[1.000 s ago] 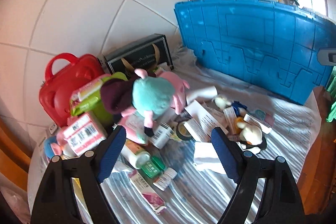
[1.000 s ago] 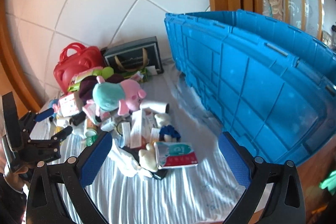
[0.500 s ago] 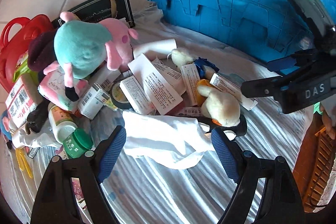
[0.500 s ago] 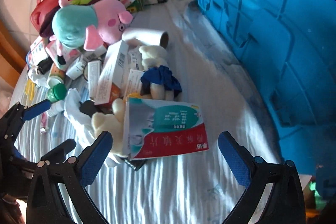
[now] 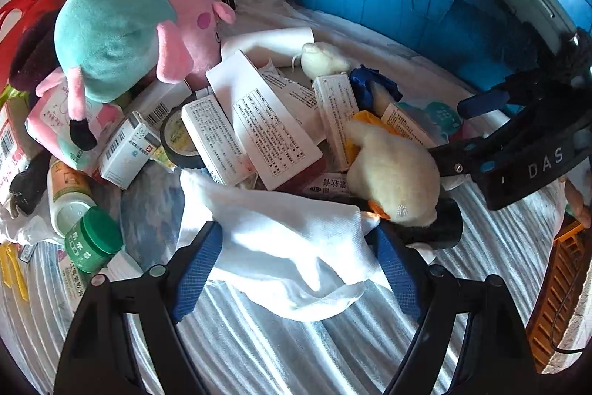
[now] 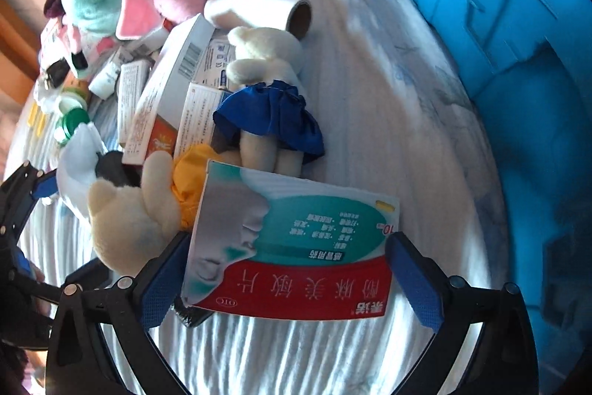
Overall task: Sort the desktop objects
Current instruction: 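Grasp the white cloth with the left tool, then grasp yellow-white duck plush with right tool while left holds cloth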
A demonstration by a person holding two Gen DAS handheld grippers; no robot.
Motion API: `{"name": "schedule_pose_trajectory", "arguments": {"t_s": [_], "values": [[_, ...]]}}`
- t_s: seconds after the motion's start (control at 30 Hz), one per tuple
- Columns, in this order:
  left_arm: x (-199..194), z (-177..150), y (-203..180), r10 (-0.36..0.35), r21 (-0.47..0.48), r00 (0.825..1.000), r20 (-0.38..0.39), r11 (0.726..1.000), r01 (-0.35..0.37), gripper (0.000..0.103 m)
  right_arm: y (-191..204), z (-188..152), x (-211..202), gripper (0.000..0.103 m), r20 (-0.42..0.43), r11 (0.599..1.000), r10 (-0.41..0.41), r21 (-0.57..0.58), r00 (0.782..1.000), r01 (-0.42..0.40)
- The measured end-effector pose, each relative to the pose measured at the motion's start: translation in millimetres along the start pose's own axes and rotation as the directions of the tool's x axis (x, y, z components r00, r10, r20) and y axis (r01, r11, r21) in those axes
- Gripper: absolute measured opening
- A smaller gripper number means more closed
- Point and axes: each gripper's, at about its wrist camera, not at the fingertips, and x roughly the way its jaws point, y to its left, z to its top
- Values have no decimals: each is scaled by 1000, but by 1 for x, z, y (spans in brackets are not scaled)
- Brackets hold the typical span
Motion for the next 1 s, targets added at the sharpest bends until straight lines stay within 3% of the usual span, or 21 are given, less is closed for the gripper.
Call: {"name": "schedule_pose_trajectory", "arguments": {"t_s": [0.2,0.33,0.4,0.47,0.5,0.63,0.73,0.87,1.0], "values": [[1,-6,13,-53,-52,998,-15,997,52,81,11,-1,5,103,-6,995,-86,-43,996,86],[0,-12,17,-55,-32,998,-36,998,54,73,6,-15,-1,103,-37,994,-75,71,996,78],[-2,-16,19,-54,-21,998,-39,998,53,72,10,-28,-10,103,-40,993,5,122,999,0],[-3,-20,23,-64,-18,997,-38,998,64,71,20,-41,-22,103,-34,982,145,126,989,-140],[-4,-21,24,-68,-15,997,-41,998,67,64,25,-46,-29,102,-16,975,193,115,981,-190],[-2,-25,33,-94,-24,993,-64,995,93,50,16,-48,-50,103,81,992,40,120,996,-49],[-4,-28,31,-101,-19,993,-65,995,100,48,-11,-35,-30,103,22,974,26,226,999,-30],[-8,-31,27,-99,-12,993,-69,995,98,48,-15,-17,-15,103,2,983,-58,174,998,57],[-11,-31,31,-105,-31,992,-70,994,103,48,-18,-4,-10,103,-17,987,-80,136,997,82]]}}
